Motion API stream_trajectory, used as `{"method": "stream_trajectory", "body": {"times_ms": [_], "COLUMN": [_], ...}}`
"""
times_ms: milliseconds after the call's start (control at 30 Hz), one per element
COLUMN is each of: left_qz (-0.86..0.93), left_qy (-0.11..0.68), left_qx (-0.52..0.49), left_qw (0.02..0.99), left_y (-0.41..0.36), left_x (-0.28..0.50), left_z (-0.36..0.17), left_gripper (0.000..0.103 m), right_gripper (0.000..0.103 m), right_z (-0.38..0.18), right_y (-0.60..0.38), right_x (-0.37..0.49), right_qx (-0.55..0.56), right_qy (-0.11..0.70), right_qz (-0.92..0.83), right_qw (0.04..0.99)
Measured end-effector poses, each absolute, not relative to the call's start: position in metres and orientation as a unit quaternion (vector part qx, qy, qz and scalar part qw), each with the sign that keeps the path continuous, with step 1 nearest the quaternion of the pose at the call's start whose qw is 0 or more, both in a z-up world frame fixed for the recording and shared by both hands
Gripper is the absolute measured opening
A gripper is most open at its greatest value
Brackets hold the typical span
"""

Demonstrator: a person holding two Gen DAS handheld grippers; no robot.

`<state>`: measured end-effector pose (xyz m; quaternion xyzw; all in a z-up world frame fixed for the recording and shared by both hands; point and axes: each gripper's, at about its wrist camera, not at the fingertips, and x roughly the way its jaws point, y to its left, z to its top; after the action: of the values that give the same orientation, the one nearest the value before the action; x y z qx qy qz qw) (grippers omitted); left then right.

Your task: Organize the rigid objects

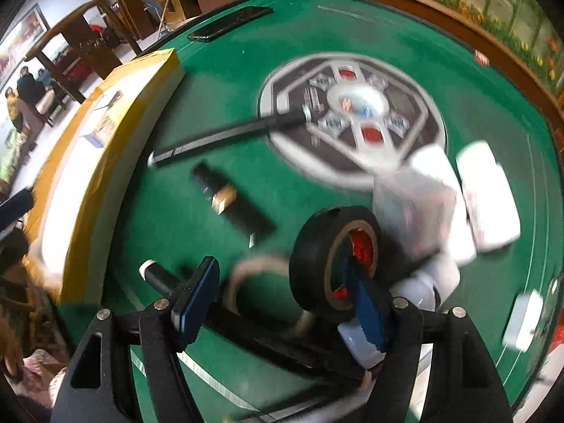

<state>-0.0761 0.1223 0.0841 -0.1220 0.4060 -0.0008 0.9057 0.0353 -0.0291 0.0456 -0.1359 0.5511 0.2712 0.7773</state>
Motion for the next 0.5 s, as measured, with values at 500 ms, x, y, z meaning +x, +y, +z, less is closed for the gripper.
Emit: {"method": "stream_trajectory", "body": {"times_ms": [500], "left_qz": [-0.090], "left_qy": [0.435], "left_qx": [-0.089], "left_qw": [0.891], "left_y": [0.061], "left_x": [-0.065], "left_z": [0.079], "left_gripper": [0.064], "right_gripper": [0.071], "right_z": [0.088], "right_y": [-0.121], "right_x": [-0.009], "right_qx": [-0.033], "right_qy": [0.539], "right_qz": [0.246], "right_qw": [0.805]}}
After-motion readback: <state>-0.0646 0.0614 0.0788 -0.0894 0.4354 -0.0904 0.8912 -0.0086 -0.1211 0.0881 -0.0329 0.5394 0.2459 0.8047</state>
